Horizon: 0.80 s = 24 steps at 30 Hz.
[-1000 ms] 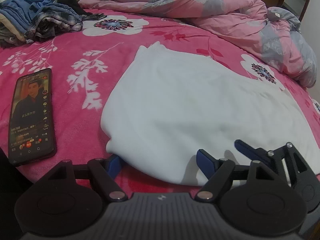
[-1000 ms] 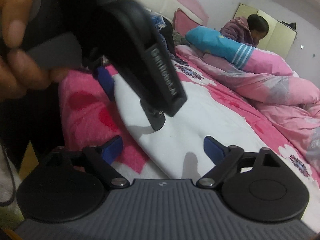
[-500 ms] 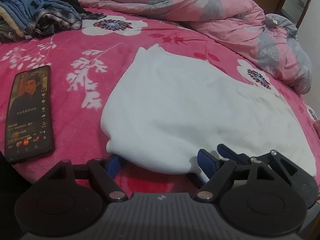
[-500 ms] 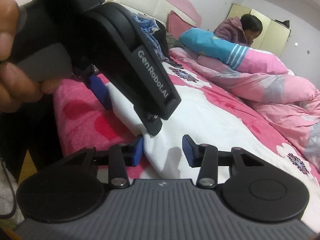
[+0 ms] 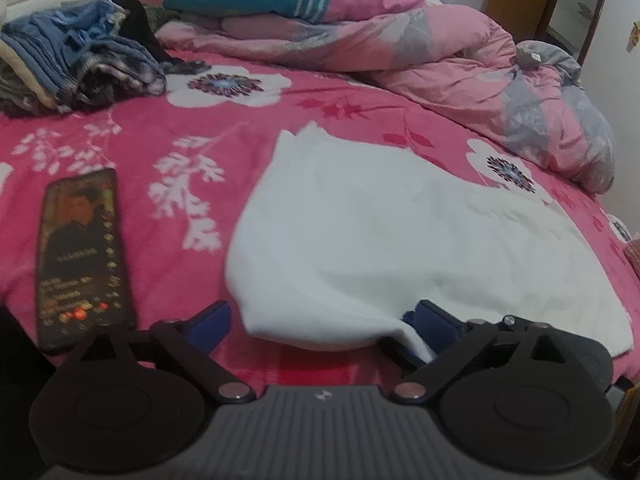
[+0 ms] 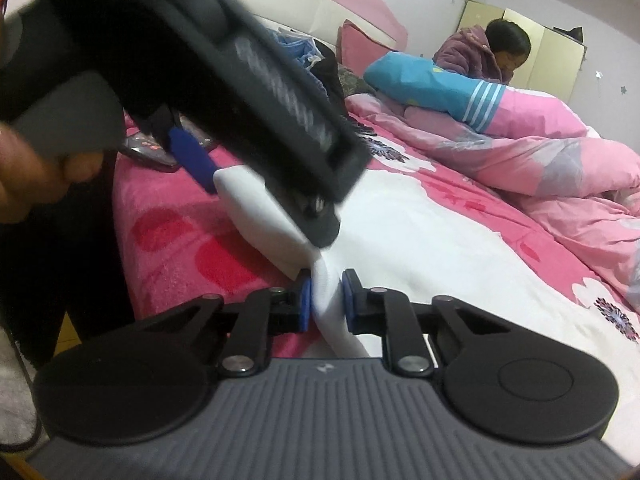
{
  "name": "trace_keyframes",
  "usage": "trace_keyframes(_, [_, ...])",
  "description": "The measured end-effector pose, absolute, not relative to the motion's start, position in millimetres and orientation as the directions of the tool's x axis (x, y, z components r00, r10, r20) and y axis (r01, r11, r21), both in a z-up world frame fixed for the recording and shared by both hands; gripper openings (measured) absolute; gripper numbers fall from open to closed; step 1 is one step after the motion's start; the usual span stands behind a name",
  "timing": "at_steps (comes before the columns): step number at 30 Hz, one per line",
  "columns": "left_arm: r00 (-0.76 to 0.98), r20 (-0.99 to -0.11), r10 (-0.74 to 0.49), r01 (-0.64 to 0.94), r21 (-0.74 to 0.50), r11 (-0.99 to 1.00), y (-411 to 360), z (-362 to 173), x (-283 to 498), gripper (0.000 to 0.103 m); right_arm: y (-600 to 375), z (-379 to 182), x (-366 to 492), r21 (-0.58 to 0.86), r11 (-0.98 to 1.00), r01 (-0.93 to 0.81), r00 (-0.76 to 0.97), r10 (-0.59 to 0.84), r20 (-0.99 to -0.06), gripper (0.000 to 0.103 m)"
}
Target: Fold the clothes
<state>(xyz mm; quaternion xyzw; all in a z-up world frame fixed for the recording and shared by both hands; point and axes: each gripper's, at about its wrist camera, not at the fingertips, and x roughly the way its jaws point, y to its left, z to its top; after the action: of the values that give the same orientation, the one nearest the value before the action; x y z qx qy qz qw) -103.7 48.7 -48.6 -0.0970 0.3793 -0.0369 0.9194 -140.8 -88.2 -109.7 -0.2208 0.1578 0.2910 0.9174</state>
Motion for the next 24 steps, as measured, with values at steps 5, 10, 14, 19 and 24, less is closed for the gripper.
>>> trace_keyframes(5, [0.705,-0.705,-0.071,-0.051,-0.15,0.987,53,-41,-99,0.103,-87,-111,-140,-0.317,0.73,-0.605,0.781,0.469,-0.413,0.017])
trace_keyframes(10, [0.677,-0.736,0.009,-0.101,-0.08,0.992,56,-31,-88,0.103,-81,-109,-138,-0.333,0.713,-0.618,0.777,0.488,-0.397,0.018])
trace_keyframes(14, [0.65,-0.755,0.083,-0.151,-0.021,0.988,58,-27,-79,0.103,-72,-108,-136,-0.364,0.684,-0.632,0.771,0.512,-0.378,0.019])
trace_keyframes(19, [0.635,-0.758,0.152,-0.185,0.042,0.982,57,-25,-73,0.103,-68,-105,-130,-0.341,0.695,-0.633,0.769,0.518,-0.373,0.015])
trace_keyframes(24, [0.617,-0.766,0.181,-0.205,0.066,0.977,56,-26,-70,0.103,-75,-103,-122,-0.256,0.726,-0.638,0.758,0.533,-0.377,0.012])
